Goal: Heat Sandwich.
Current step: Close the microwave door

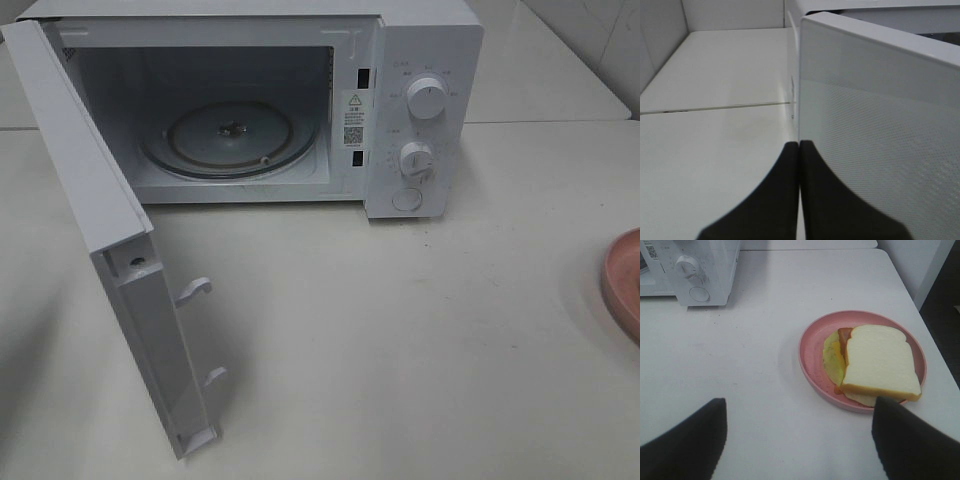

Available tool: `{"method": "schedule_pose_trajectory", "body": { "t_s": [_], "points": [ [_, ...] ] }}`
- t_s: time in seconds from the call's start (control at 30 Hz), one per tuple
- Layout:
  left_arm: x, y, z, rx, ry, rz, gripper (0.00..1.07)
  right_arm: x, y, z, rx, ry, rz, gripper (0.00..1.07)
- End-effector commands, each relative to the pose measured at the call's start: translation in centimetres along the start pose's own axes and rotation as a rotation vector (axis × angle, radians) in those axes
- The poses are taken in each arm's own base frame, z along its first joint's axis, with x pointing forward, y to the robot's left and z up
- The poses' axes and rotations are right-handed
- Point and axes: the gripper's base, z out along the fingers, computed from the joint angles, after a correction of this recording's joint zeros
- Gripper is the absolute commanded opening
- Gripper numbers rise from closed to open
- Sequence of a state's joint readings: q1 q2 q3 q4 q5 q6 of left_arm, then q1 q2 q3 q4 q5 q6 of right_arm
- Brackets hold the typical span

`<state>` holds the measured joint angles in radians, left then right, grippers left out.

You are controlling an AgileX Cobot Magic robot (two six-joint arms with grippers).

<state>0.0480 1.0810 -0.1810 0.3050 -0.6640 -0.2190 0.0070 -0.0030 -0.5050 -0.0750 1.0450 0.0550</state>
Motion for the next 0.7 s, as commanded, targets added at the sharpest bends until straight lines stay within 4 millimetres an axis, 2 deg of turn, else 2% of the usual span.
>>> {"method": "schedule_pose_trajectory", "body": {
  "t_s": [0.03, 0.23, 0.33, 0.5, 0.7],
  "points": [
    [-0.1, -0.5, 1.2, 0.08, -0.021, -0.004, 0.0, 0.2, 0.0, -0.3, 0.002, -0.033, 0.0, 0.76],
    [0.8, -2.2, 3.4, 0.21, -0.012, -0.007, 0.0, 0.2, 0.0, -0.3, 0.002, -0.033, 0.0, 0.76],
    [1.0, -2.7, 4.0, 0.215, 0.0, -0.005, 0.0, 0.2, 0.0, -0.3, 0.002, -0.033, 0.0, 0.76],
    [1.7, -4.6, 5.4, 0.25, 0.006, 0.016, 0.0, 0.2, 0.0, -0.3, 0.002, -0.033, 0.0, 0.76],
    [2.4, -5.8, 6.0, 0.243, 0.005, -0.011, 0.0, 0.2, 0.0, -0.3, 0.002, -0.033, 0.0, 0.76]
  ]
}}
